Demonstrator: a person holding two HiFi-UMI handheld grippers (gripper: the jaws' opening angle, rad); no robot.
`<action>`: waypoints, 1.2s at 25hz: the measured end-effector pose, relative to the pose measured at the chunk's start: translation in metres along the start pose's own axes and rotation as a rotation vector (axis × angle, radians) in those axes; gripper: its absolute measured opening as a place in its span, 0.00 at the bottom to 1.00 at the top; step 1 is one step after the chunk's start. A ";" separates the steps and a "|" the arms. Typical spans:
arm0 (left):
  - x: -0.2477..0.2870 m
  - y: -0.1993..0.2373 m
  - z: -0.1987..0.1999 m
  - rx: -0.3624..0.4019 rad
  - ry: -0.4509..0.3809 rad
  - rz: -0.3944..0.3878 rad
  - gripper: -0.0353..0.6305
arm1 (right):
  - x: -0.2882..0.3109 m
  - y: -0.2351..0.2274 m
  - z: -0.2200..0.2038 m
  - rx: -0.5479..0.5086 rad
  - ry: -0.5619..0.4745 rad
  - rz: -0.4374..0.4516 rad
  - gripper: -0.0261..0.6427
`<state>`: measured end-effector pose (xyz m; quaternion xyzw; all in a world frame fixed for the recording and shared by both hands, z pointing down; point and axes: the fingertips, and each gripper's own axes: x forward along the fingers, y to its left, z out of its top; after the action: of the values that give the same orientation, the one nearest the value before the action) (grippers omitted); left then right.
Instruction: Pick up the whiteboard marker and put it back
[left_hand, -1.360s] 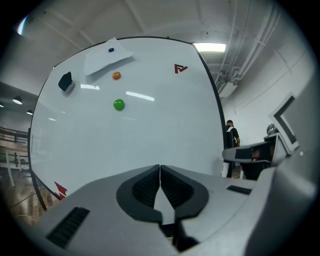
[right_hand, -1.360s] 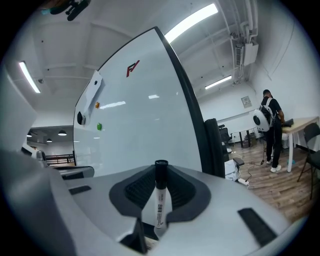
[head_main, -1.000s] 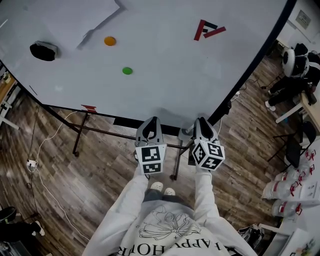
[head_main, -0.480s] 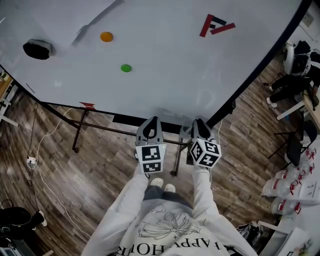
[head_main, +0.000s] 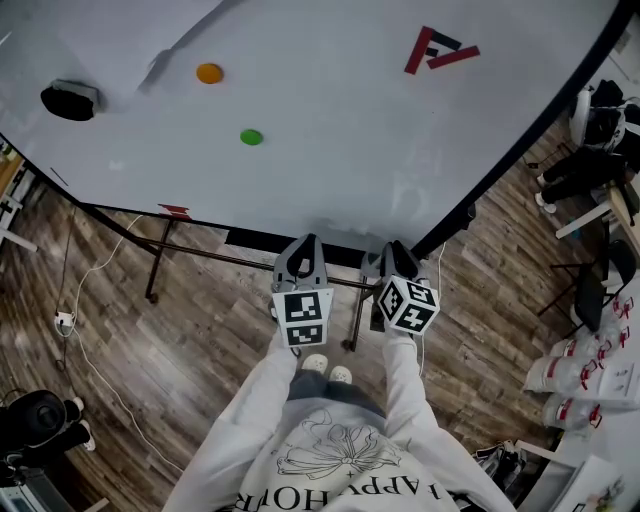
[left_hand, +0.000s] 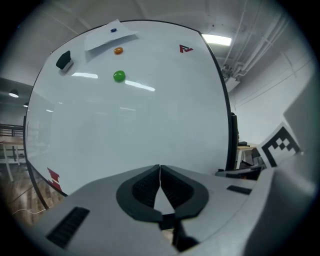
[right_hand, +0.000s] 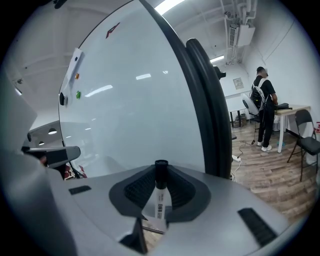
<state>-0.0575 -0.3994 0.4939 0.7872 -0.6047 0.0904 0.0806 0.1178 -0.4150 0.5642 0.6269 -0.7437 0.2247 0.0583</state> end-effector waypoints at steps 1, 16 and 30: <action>0.000 0.000 -0.001 0.000 0.002 0.000 0.06 | 0.001 0.000 -0.002 -0.006 0.006 -0.002 0.14; 0.003 0.001 -0.006 -0.011 0.014 0.008 0.06 | 0.007 -0.007 -0.014 -0.107 0.032 -0.062 0.15; 0.005 -0.001 -0.002 -0.018 0.008 0.009 0.06 | -0.005 -0.021 -0.007 -0.073 -0.009 -0.123 0.25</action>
<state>-0.0554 -0.4031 0.4967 0.7832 -0.6088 0.0887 0.0896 0.1372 -0.4106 0.5738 0.6698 -0.7118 0.1904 0.0914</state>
